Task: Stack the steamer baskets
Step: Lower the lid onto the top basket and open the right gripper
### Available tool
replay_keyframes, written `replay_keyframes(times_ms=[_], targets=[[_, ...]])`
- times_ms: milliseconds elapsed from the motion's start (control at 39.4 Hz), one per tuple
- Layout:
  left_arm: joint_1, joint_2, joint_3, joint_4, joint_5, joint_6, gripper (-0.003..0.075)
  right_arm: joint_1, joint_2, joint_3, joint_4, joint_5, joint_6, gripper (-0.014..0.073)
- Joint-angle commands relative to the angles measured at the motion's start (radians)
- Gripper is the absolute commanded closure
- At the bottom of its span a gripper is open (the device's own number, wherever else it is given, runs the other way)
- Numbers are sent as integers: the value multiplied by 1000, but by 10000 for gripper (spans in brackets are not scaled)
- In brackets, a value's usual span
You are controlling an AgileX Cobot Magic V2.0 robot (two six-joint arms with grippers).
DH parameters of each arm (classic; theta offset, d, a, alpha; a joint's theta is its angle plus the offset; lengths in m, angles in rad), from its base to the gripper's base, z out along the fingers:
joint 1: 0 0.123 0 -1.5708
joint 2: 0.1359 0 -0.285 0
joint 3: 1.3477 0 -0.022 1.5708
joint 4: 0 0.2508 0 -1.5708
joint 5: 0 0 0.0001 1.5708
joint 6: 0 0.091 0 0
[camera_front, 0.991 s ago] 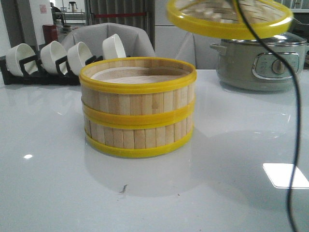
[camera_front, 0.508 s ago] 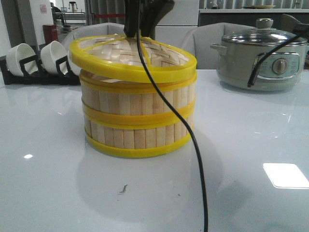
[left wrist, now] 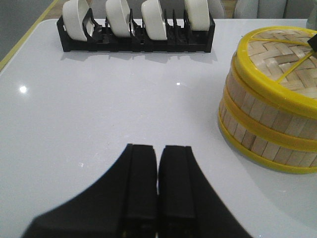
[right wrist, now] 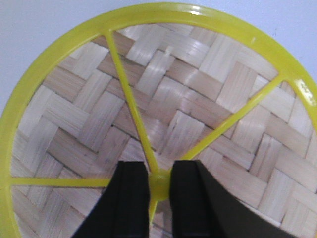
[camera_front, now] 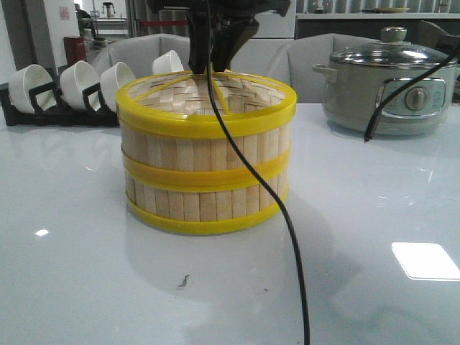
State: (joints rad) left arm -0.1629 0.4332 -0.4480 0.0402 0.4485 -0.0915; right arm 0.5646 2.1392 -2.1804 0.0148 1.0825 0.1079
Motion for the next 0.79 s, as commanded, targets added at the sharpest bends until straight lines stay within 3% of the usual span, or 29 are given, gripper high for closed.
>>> replay_keyframes(times_ms=[0,762], targets=[[0,4,-29,-6,-84,-7,636,-8,-57,-36,-2,-67,-12,538],[0,4,-29,-6,-84,-7,636,-27,-54,-36,-3,-76,-13,536]])
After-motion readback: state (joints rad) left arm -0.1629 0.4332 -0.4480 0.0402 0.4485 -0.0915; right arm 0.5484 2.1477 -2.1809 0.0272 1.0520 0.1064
